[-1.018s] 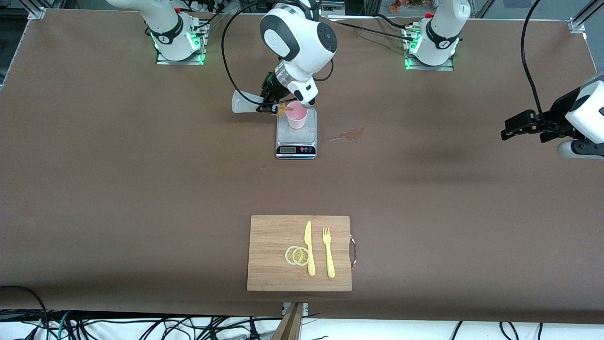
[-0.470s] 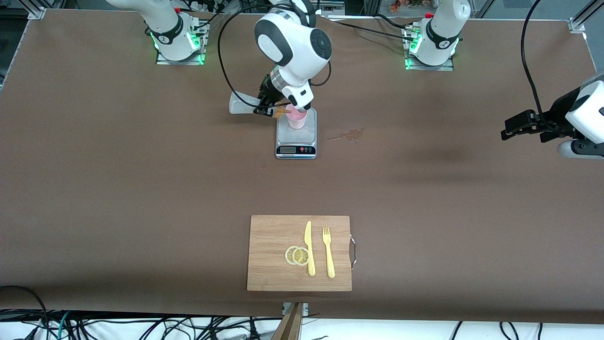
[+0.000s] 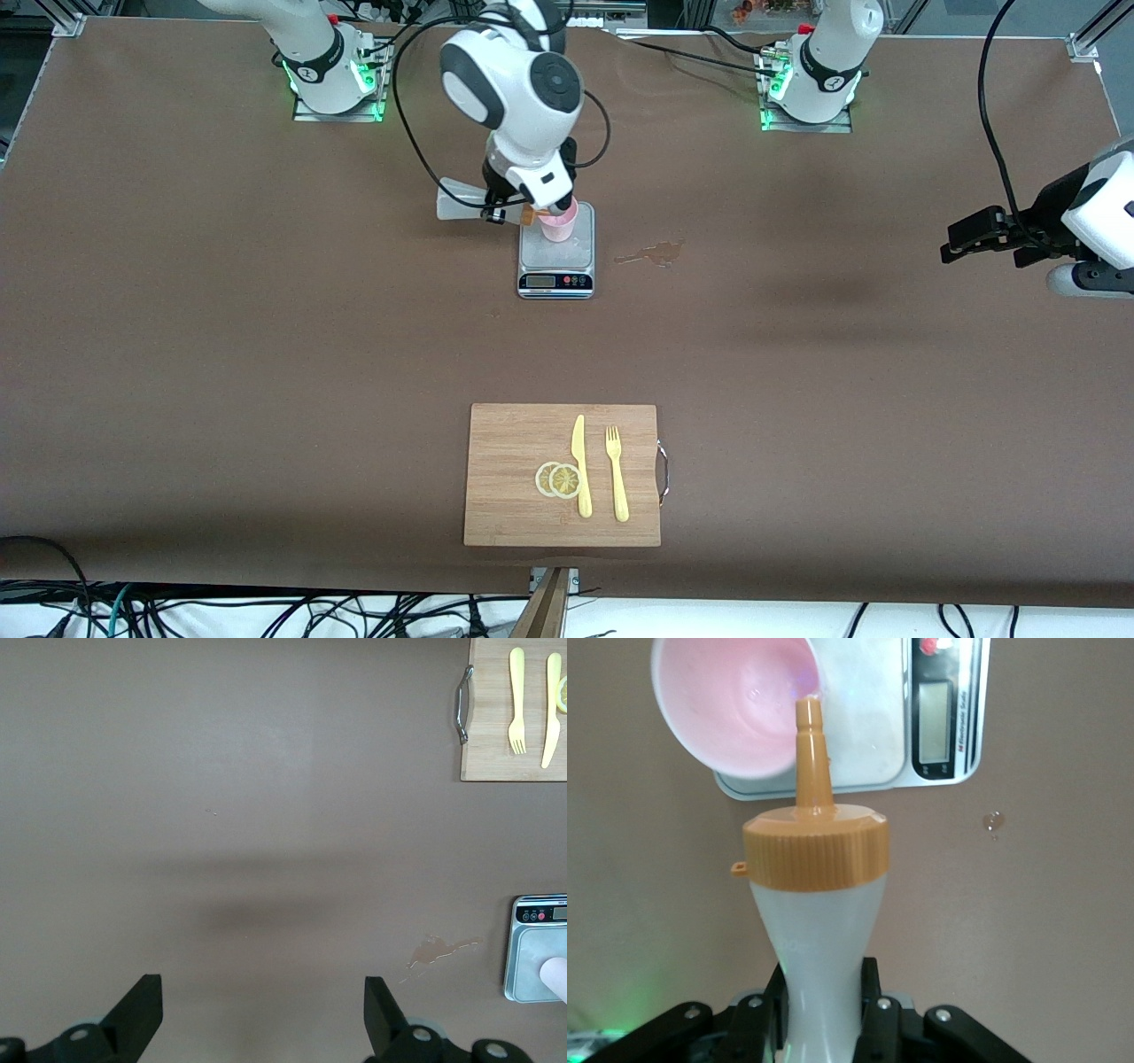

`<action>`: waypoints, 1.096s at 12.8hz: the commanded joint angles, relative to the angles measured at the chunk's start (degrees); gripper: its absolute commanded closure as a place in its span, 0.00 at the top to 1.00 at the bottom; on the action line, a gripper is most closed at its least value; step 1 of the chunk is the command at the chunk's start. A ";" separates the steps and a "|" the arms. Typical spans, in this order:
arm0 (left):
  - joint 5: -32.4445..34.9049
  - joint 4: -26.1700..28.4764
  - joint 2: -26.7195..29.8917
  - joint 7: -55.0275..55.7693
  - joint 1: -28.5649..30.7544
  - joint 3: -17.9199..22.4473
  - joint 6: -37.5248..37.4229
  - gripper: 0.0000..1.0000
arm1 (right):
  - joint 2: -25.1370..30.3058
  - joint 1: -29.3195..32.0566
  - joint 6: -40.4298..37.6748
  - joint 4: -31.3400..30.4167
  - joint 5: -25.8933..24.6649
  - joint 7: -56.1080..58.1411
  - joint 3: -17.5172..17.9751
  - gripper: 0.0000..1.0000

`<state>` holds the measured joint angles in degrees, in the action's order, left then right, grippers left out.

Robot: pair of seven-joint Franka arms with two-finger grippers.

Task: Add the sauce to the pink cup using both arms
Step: 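Tilt the bottle nozzle into the pink cup with the right gripper, then carry the sauce bottle with the right gripper back beside the scale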

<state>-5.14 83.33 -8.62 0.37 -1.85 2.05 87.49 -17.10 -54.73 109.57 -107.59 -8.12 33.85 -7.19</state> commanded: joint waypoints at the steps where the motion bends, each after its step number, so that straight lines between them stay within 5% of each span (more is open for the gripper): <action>1: 0.40 -1.15 -0.34 -1.43 0.27 -0.12 -0.92 1.00 | 7.95 0.59 7.83 -10.87 4.40 4.27 -1.94 0.30; 11: 0.40 -1.24 -0.34 -1.43 0.27 -0.03 -0.92 1.00 | 10.60 0.85 2.60 -10.62 40.87 47.50 -24.86 0.30; 14: 0.40 -1.24 -0.34 -1.43 0.27 -0.03 -0.92 1.00 | 8.41 7.58 -3.90 -10.27 50.09 63.04 -27.79 0.30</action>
<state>-5.14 83.32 -8.63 0.37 -1.84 2.05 87.49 -8.04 -51.67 109.73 -117.44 36.11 88.08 -34.33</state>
